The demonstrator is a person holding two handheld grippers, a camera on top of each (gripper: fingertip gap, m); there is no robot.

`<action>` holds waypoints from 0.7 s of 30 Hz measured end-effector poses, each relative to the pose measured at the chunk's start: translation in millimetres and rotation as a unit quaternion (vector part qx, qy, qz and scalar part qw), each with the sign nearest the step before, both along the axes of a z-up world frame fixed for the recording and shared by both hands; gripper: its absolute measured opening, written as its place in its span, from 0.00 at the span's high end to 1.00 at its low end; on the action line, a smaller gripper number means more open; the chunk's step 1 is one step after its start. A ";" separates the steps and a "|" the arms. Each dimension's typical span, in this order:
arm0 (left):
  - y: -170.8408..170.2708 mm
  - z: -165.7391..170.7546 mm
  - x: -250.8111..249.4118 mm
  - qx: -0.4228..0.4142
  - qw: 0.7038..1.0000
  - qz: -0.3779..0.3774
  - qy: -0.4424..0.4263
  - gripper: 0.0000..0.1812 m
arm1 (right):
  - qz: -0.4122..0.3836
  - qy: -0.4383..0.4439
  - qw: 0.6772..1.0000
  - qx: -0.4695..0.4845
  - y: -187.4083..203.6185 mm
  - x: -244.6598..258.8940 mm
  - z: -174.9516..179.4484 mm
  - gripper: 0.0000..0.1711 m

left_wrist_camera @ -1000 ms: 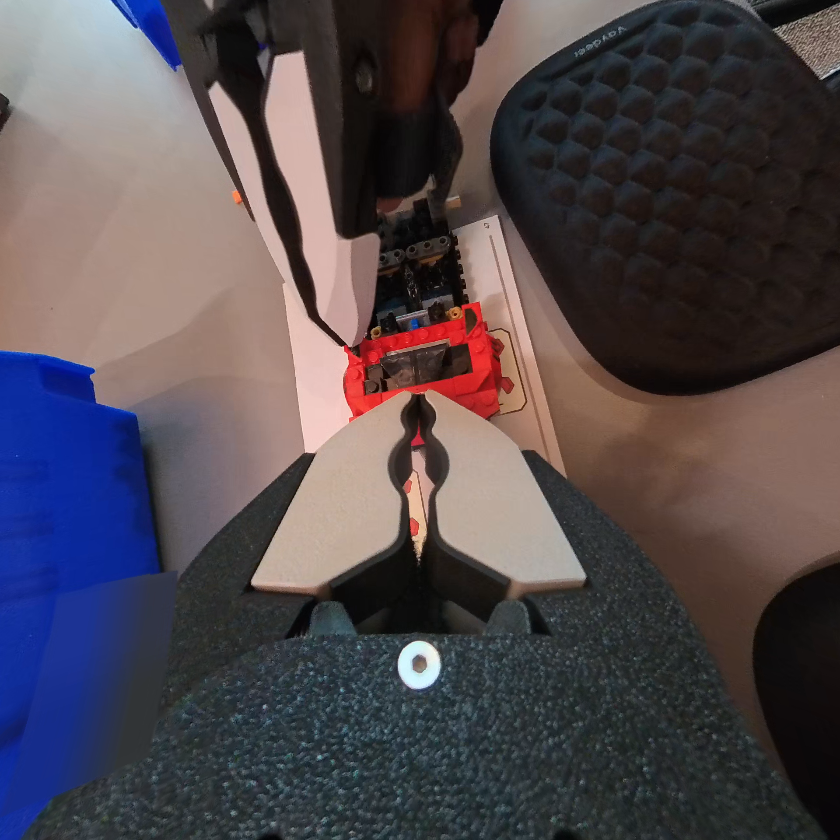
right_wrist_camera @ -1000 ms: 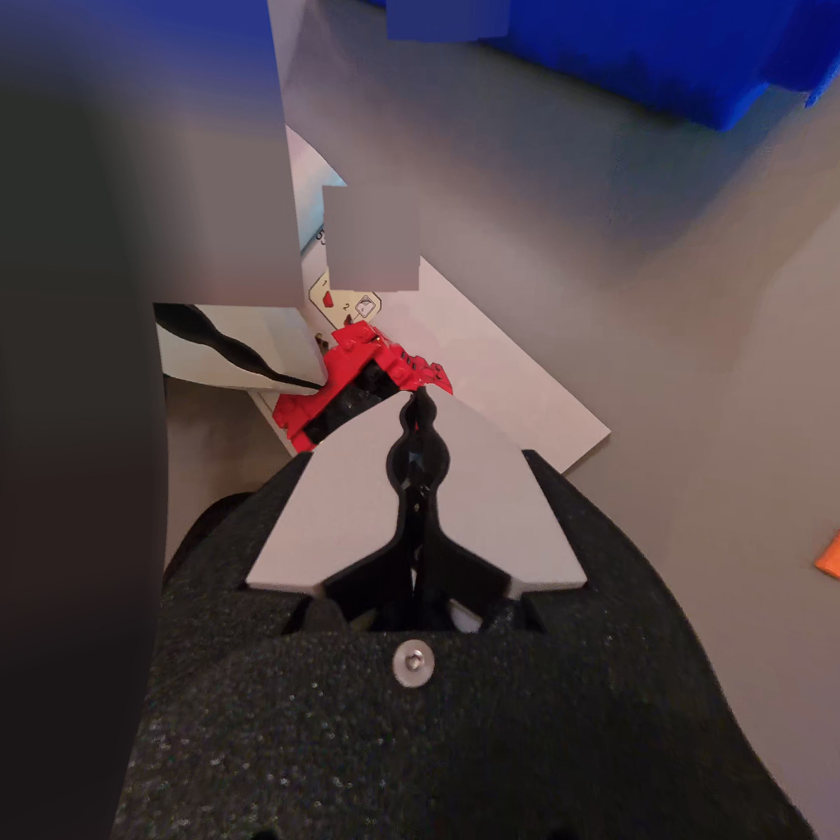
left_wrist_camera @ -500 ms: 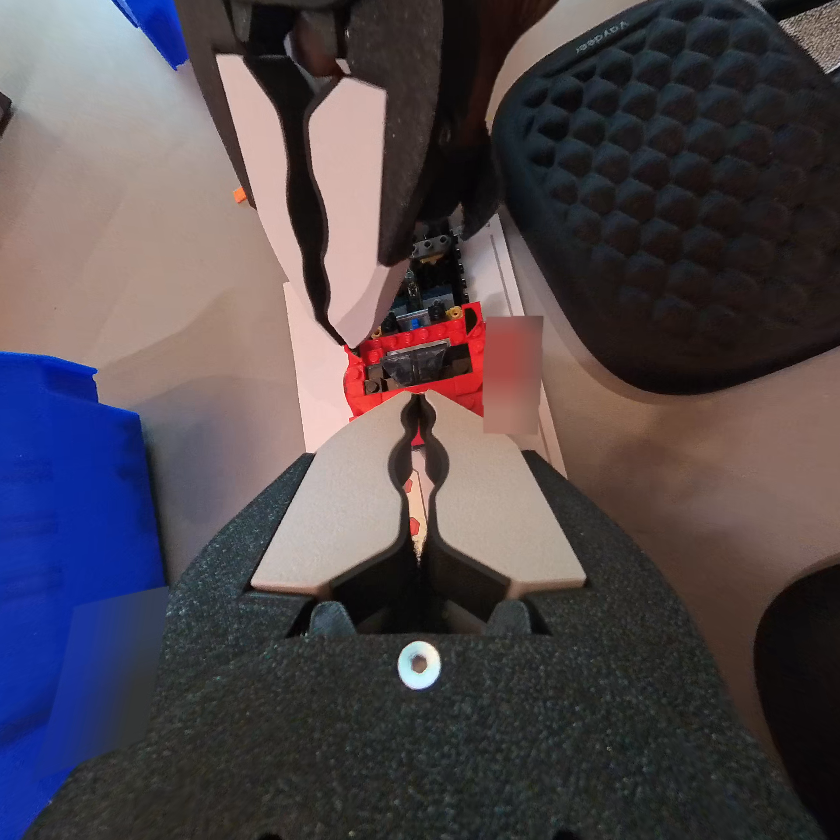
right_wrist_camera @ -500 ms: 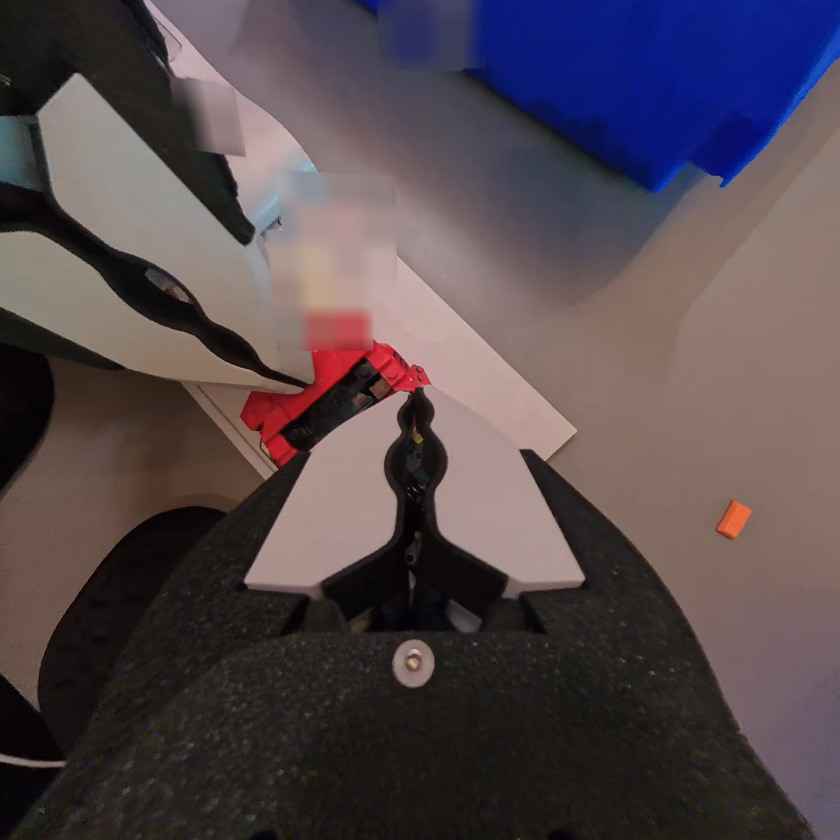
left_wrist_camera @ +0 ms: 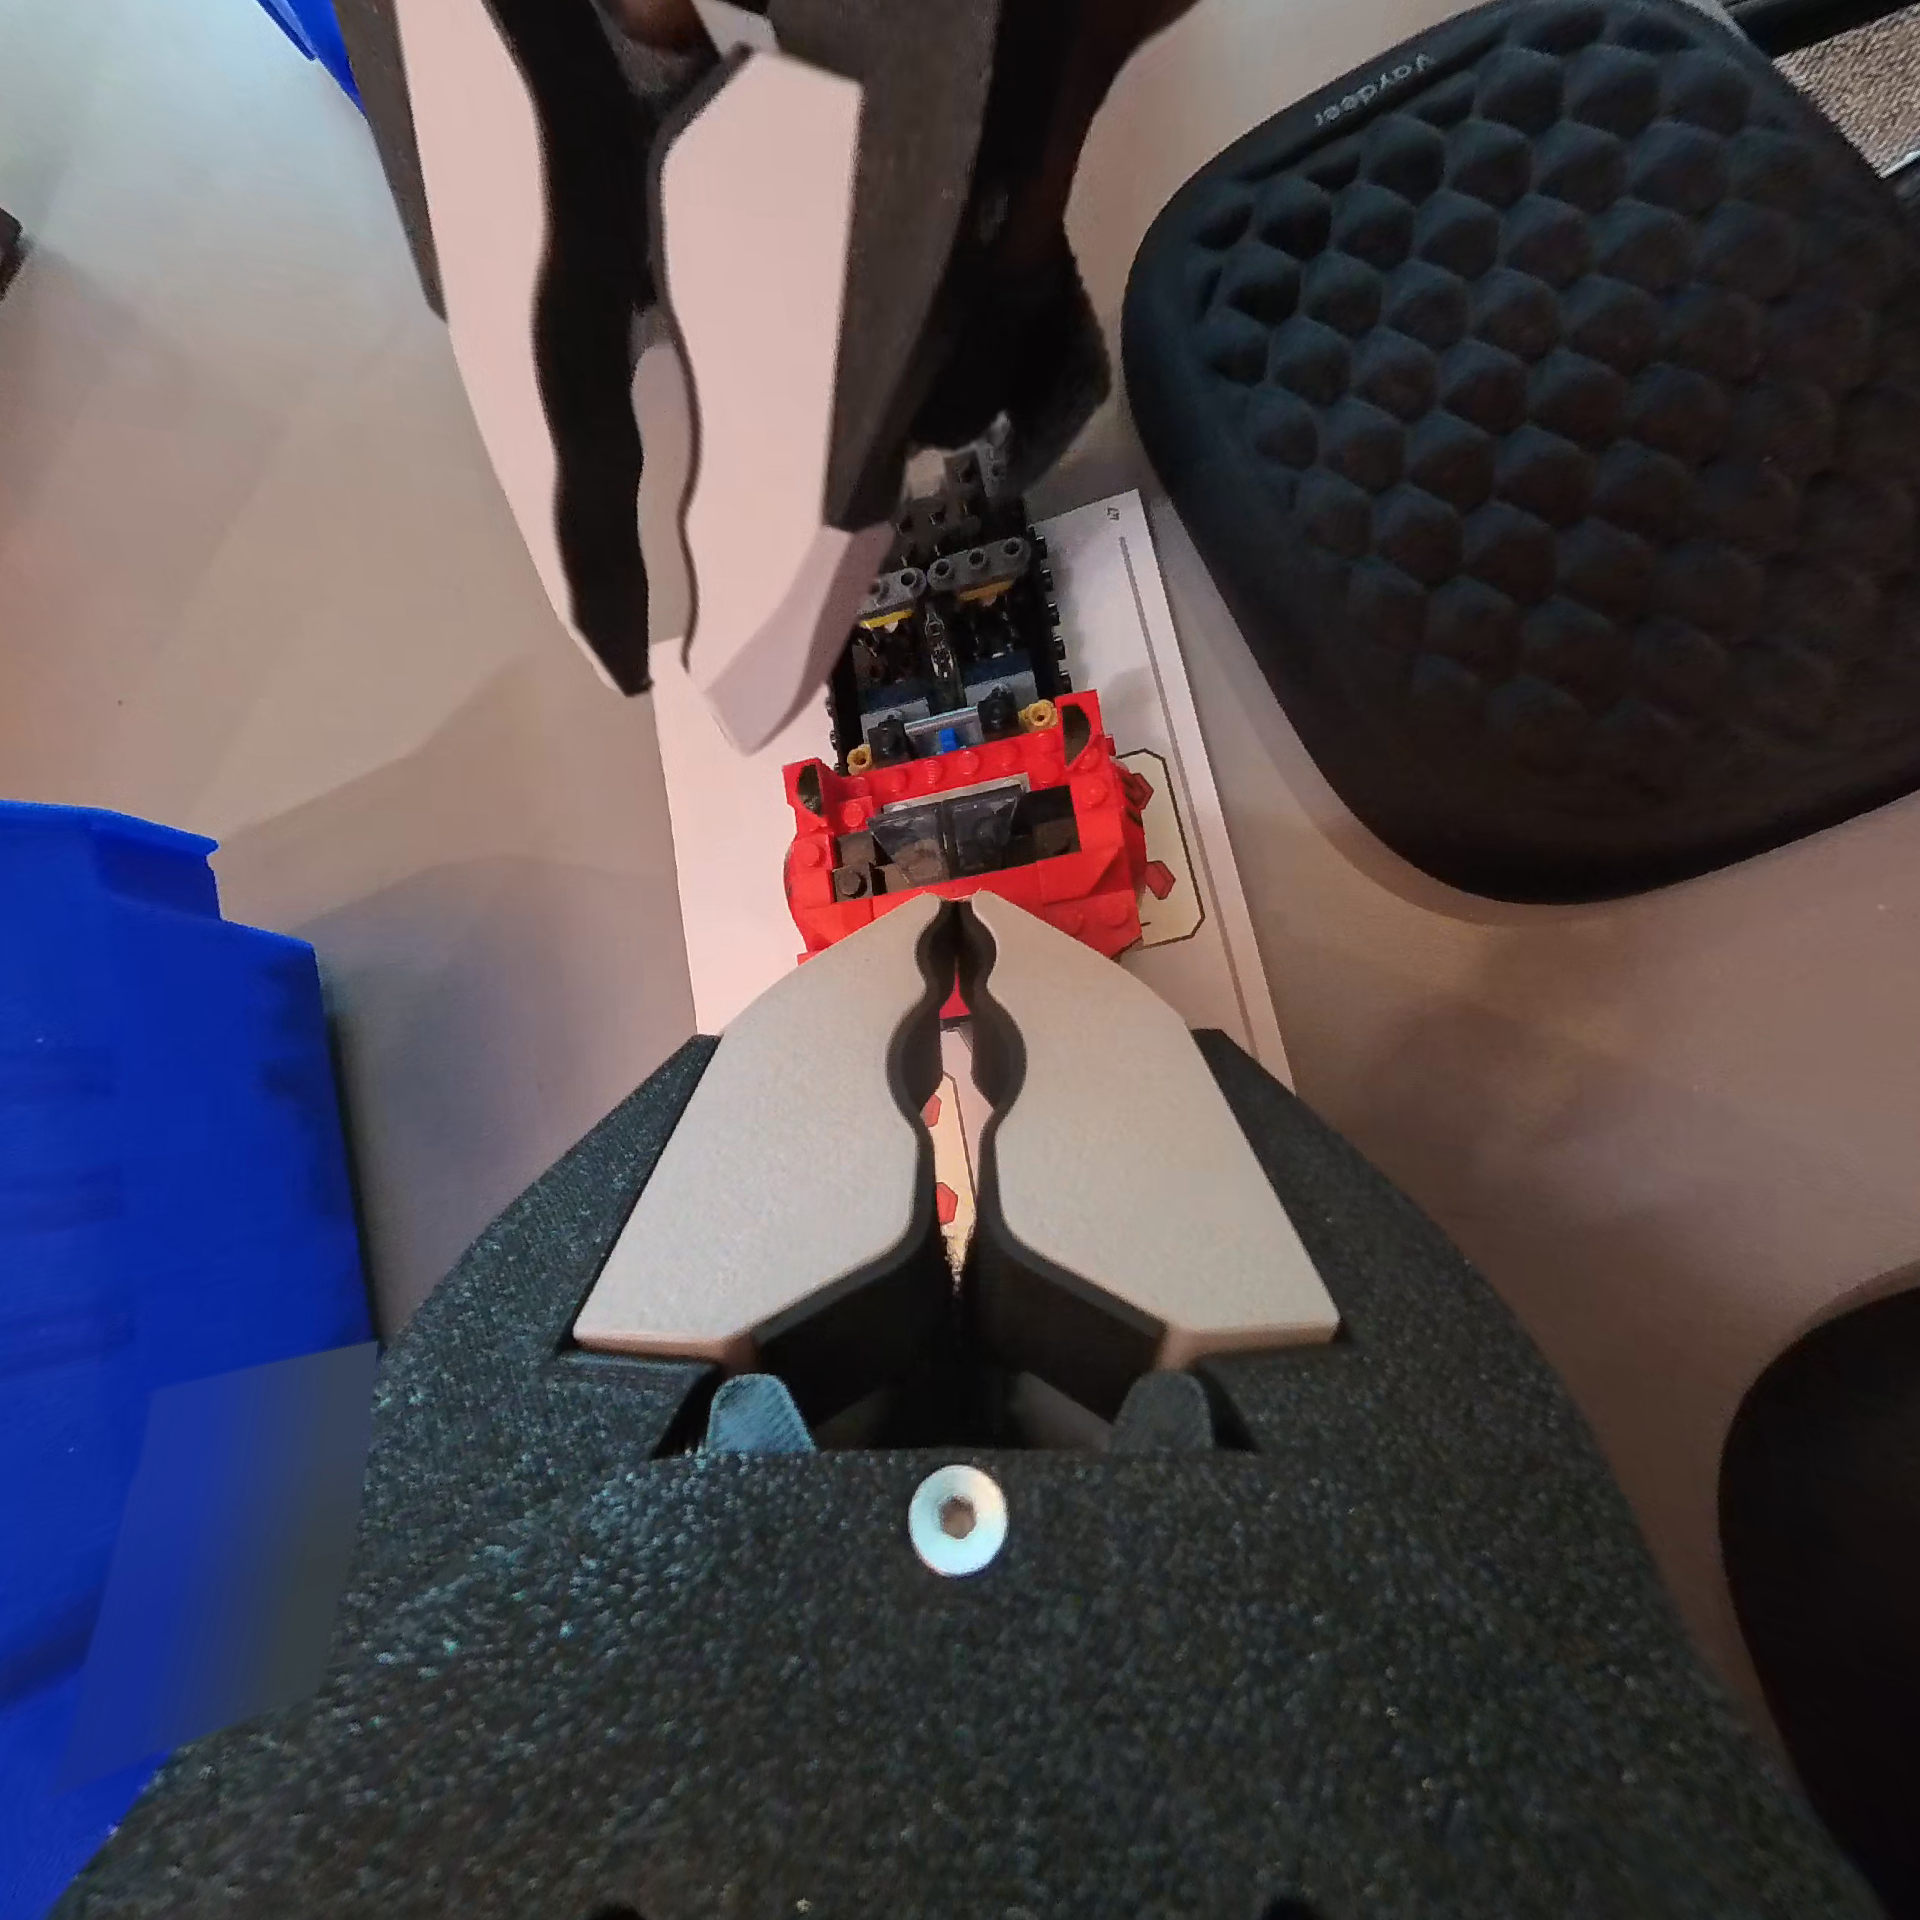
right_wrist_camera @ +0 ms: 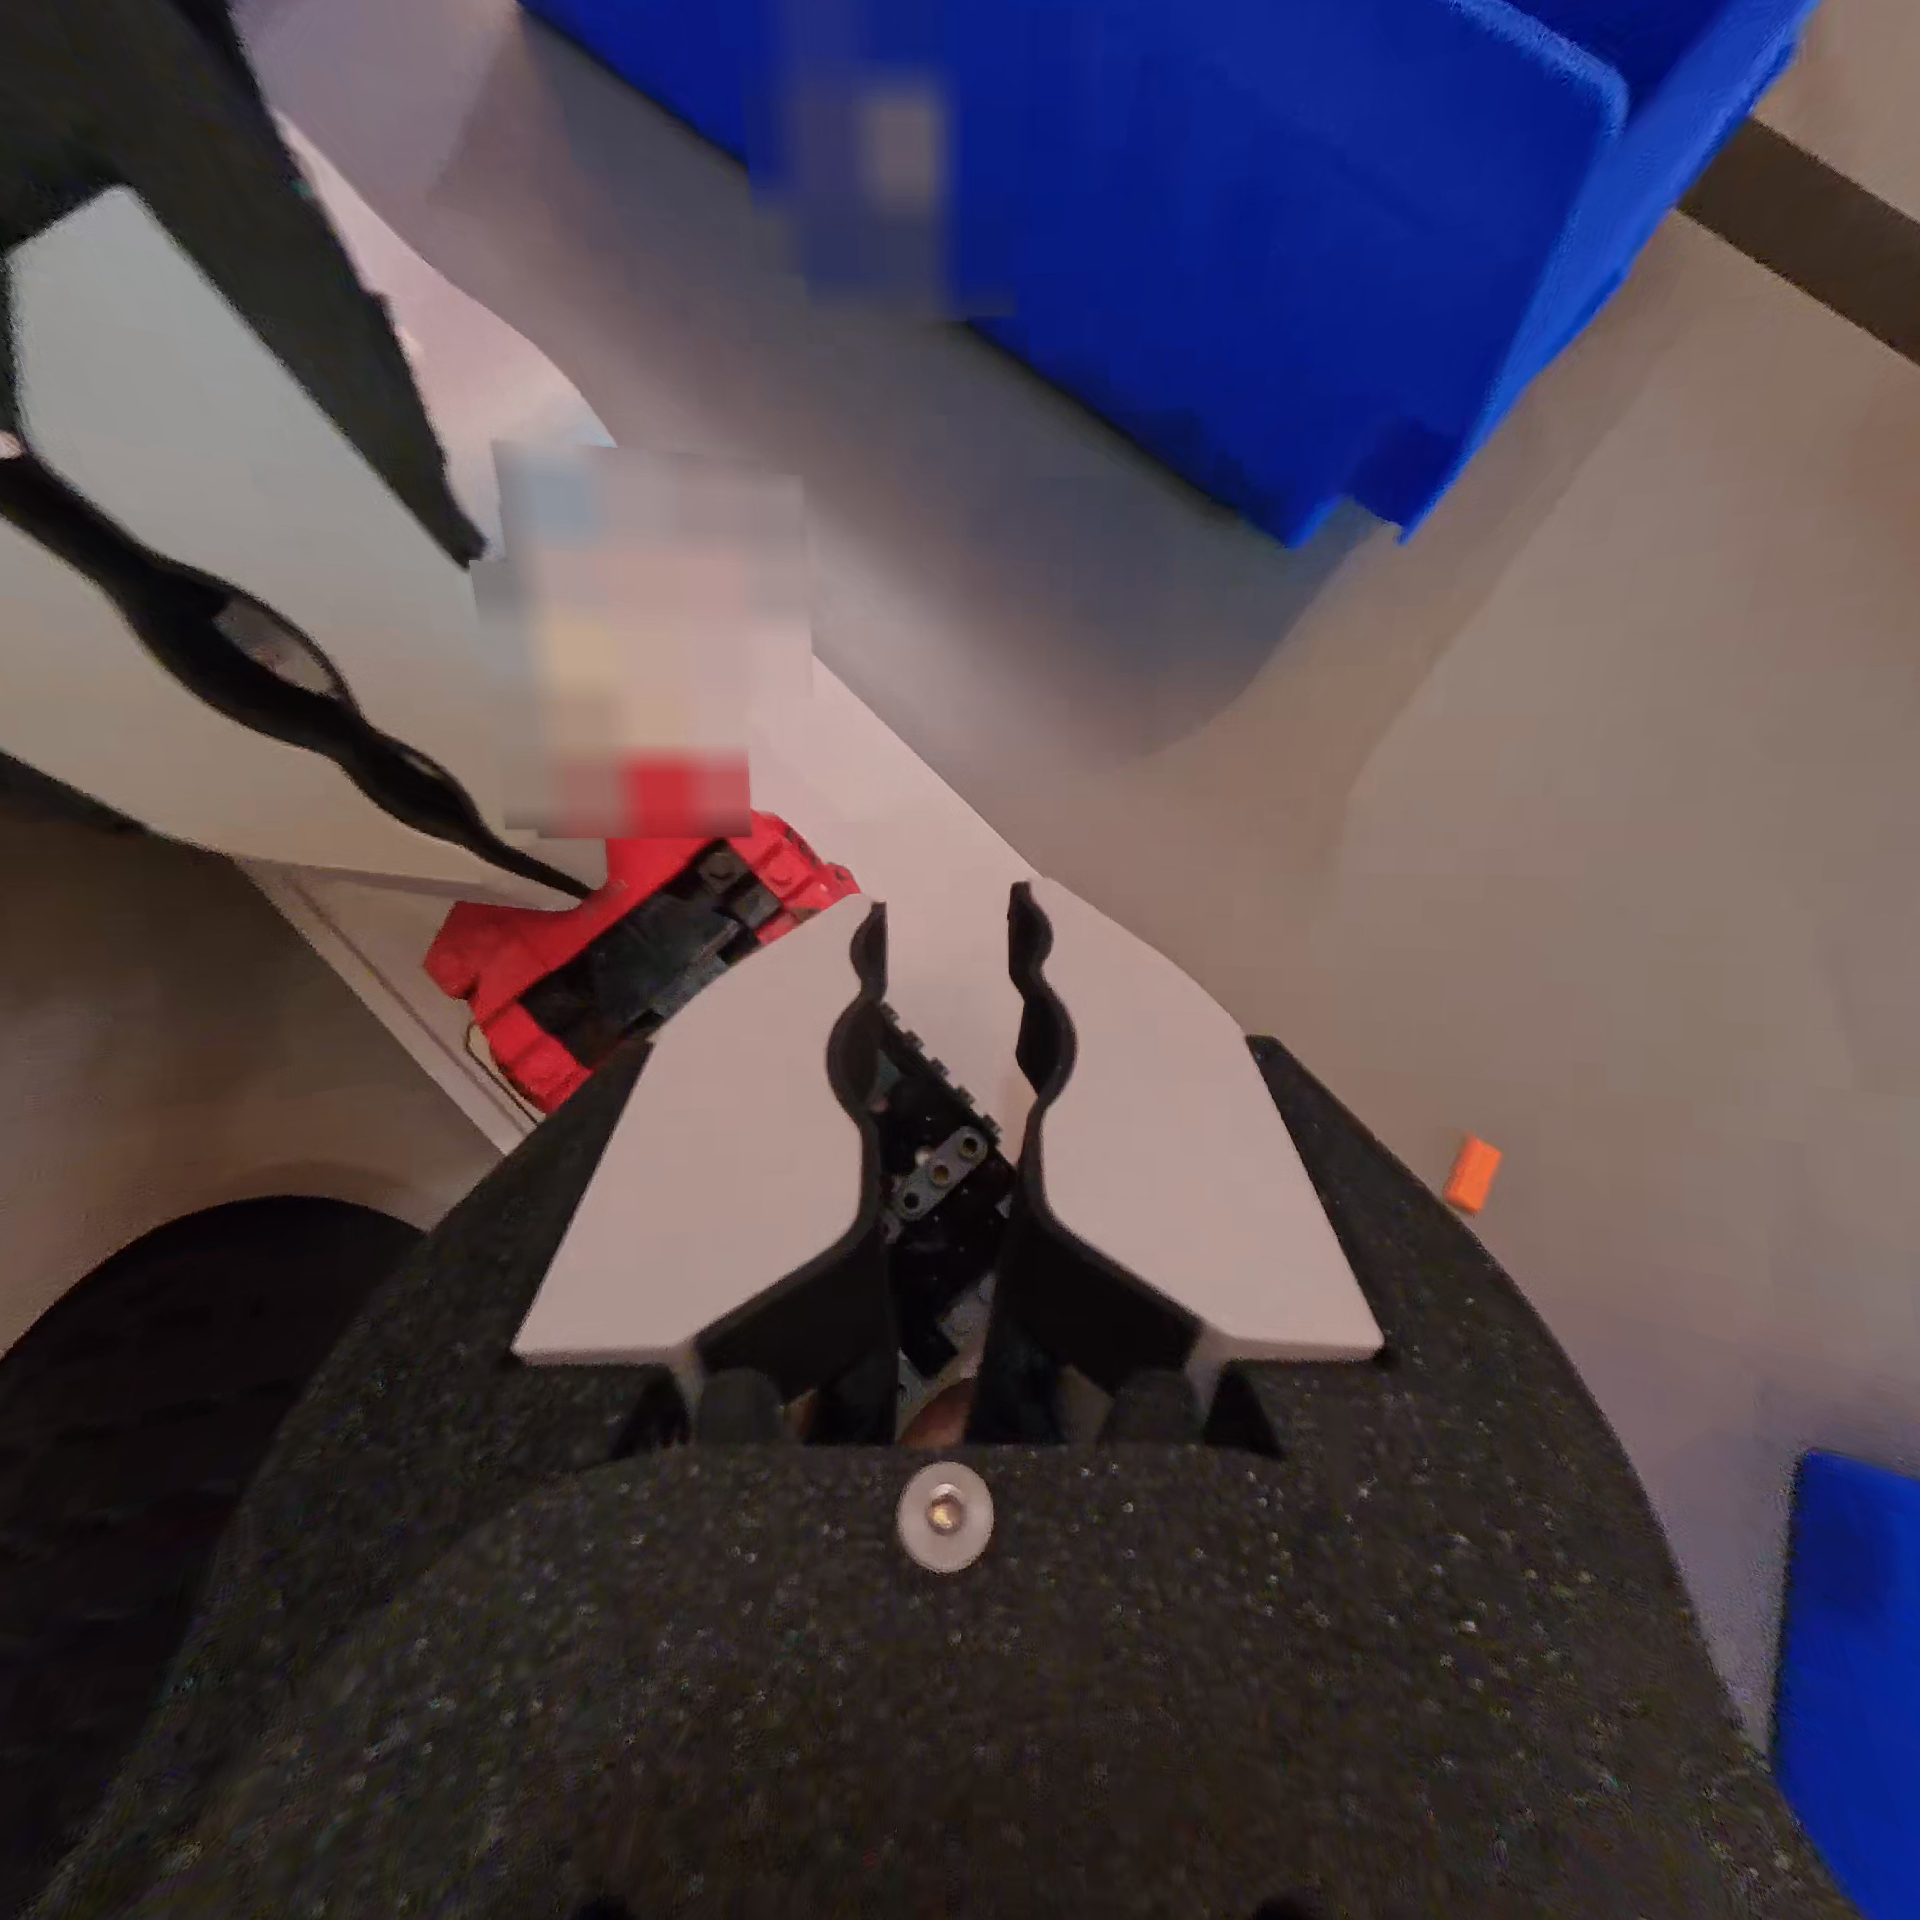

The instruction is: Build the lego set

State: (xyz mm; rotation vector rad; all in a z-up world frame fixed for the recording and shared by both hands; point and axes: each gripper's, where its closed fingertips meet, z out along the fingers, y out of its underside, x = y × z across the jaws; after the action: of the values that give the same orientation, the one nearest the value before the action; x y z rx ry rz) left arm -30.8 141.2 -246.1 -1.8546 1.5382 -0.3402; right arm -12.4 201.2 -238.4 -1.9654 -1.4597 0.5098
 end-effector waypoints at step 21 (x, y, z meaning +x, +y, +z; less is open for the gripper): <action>-0.6 0.1 -0.2 -0.001 1.000 0.001 -0.001 1.00 | 0.127 -0.048 0.927 0.351 -15.0 -18.5 9.8 0.73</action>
State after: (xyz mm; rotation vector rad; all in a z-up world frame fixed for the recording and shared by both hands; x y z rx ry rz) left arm -30.9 140.6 -246.0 -1.8566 1.5356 -0.3434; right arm -30.9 186.2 -228.6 -1.2556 -1.6687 -0.0266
